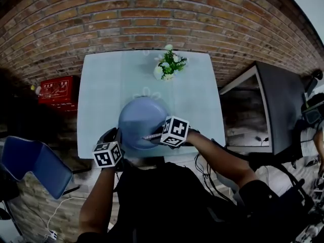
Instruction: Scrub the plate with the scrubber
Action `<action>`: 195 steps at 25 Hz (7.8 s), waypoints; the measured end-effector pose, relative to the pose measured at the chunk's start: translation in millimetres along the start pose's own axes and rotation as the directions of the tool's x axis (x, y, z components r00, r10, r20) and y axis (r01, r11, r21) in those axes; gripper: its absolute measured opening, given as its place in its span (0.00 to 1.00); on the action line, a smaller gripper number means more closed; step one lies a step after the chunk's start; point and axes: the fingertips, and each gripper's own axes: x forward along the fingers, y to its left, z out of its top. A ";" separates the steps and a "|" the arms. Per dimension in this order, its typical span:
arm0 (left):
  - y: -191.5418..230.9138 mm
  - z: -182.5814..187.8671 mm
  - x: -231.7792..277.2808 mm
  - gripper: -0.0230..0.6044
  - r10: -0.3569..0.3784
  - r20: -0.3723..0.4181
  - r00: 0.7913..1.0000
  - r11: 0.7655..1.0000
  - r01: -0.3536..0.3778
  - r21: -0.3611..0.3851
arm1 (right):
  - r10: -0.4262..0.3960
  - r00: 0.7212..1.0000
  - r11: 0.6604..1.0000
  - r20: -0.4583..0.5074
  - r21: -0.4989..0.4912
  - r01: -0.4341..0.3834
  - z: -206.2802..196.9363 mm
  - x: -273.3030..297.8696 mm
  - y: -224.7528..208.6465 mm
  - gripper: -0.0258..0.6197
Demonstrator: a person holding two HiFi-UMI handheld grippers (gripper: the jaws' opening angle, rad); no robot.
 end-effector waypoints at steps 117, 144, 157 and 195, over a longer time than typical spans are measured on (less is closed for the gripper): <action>3.3 -15.0 15.1 0.15 -0.055 -0.118 0.992 0.998 0.060 0.037 | -0.631 0.769 0.698 0.102 -0.360 0.619 83.4 -12.7 -116.0 0.15; 1.3 -19.6 25.3 0.15 -0.053 -0.144 0.988 0.995 0.065 0.078 | -0.549 0.797 0.832 -0.253 -0.071 0.550 25.2 -3.6 -142.6 0.15; -5.9 -20.2 25.4 0.15 -0.105 -0.182 0.978 0.967 0.144 0.213 | -0.533 0.780 0.773 -0.329 0.186 0.606 -4.8 -14.2 -123.4 0.15; 18.5 9.1 -22.1 0.15 -0.276 -0.096 0.956 0.928 0.291 0.231 | -0.388 0.887 0.663 -0.249 0.594 0.456 25.0 53.5 -34.4 0.15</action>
